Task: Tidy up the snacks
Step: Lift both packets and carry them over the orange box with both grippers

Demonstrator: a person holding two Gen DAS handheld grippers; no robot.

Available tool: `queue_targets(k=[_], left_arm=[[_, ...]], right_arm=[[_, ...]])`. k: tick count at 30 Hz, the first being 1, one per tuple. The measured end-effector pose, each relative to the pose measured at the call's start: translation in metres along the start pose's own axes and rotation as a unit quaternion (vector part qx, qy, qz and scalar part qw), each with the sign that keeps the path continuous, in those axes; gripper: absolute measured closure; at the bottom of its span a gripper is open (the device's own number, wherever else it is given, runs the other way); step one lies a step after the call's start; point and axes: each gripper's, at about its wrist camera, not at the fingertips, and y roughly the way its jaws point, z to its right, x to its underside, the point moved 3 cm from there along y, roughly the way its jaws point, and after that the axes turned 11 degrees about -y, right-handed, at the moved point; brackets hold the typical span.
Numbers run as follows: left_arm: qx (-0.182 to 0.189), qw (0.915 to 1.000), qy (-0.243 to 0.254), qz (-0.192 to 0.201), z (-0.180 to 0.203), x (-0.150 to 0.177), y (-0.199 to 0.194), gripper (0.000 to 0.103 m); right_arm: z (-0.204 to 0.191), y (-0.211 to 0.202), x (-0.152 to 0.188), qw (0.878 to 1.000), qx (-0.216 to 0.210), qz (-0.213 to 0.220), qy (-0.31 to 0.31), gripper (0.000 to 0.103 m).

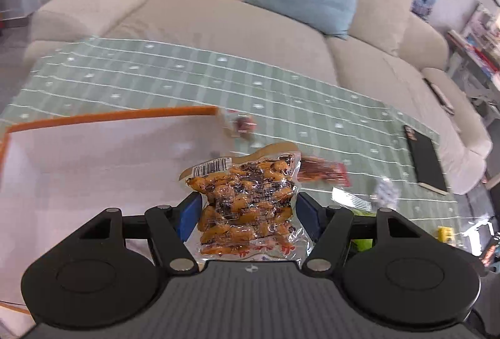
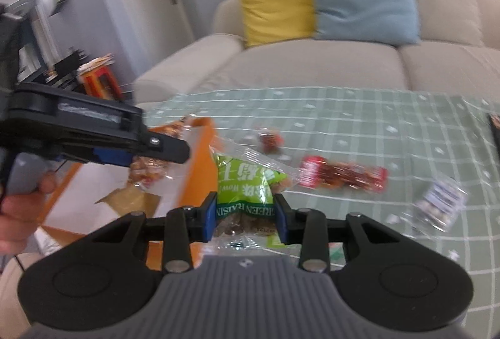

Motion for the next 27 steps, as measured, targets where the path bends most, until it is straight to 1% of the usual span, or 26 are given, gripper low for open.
queue_targets(k=[4, 7, 10, 12, 16, 19, 24, 27], left_arm=[[-0.033, 0.9994, -0.003, -0.003, -0.031, -0.008, -0.002, 0.027], [-0.056, 0.9983, -0.01, -0.011, -0.052, -0.011, 0.004, 0.027], [-0.072, 0.9968, -0.02, -0.027, -0.073, -0.011, 0.015, 0.027], [-0.087, 0.9953, -0.022, -0.037, -0.085, -0.01, 0.023, 0.027], [-0.107, 0.9926, -0.02, -0.054, -0.103, -0.008, 0.039, 0.027], [-0.117, 0.9909, -0.016, -0.065, -0.112, -0.007, 0.048, 0.027], [-0.122, 0.9893, -0.008, -0.08, -0.12, -0.007, 0.061, 0.027], [-0.119, 0.989, -0.007, -0.088, -0.123, -0.006, 0.067, 0.027]], right_arm=[[-0.039, 0.017, -0.016, 0.998, -0.013, -0.007, -0.058, 0.068], [-0.062, 0.03, -0.026, 0.995, -0.026, -0.015, -0.096, 0.068], [-0.083, 0.045, -0.033, 0.989, -0.027, -0.03, -0.144, 0.068], [-0.095, 0.06, -0.034, 0.982, -0.026, -0.049, -0.18, 0.068], [-0.111, 0.092, -0.034, 0.964, -0.009, -0.087, -0.25, 0.068], [-0.114, 0.111, -0.034, 0.956, -0.006, -0.108, -0.273, 0.068], [-0.119, 0.135, -0.032, 0.942, 0.0, -0.131, -0.31, 0.068], [-0.119, 0.146, -0.029, 0.936, 0.006, -0.148, -0.318, 0.068]])
